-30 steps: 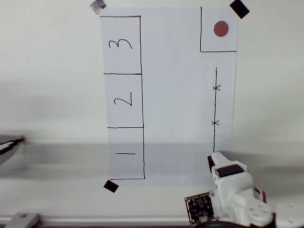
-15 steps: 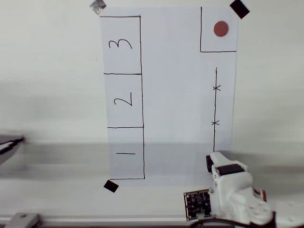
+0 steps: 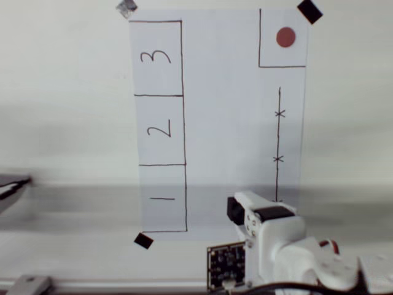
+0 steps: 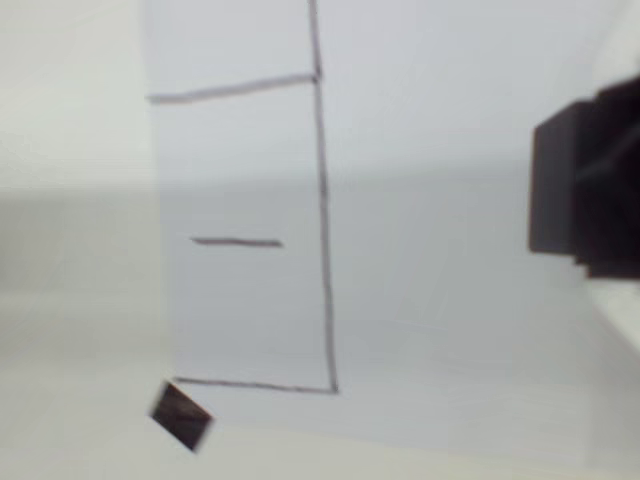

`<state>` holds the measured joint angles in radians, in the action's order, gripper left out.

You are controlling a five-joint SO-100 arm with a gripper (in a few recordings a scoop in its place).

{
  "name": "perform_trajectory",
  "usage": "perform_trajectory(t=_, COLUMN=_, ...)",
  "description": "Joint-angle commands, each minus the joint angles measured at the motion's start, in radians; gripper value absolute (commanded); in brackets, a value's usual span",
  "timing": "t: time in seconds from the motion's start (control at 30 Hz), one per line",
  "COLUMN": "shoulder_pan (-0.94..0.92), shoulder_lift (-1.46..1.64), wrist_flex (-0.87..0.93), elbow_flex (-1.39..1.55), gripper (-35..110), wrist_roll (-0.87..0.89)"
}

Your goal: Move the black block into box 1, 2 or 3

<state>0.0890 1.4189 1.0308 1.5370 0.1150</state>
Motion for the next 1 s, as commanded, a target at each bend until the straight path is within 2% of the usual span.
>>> perform_trajectory(t=0.0, shoulder_pan=-0.038, shoulder_lift=0.026, wrist_flex=0.025, elbow_flex=-0.143, gripper=0, wrist_roll=0.002)
perform_trajectory(t=0.37, shoulder_pan=-0.167, shoulder_lift=-0.21, wrist_flex=0.038, elbow_flex=-0.471, gripper=0, wrist_roll=-0.032)
perform_trajectory(t=0.97, shoulder_pan=-0.261, shoulder_lift=-0.635, wrist_flex=0.038, elbow_flex=-0.965, gripper=0, wrist_roll=-0.055)
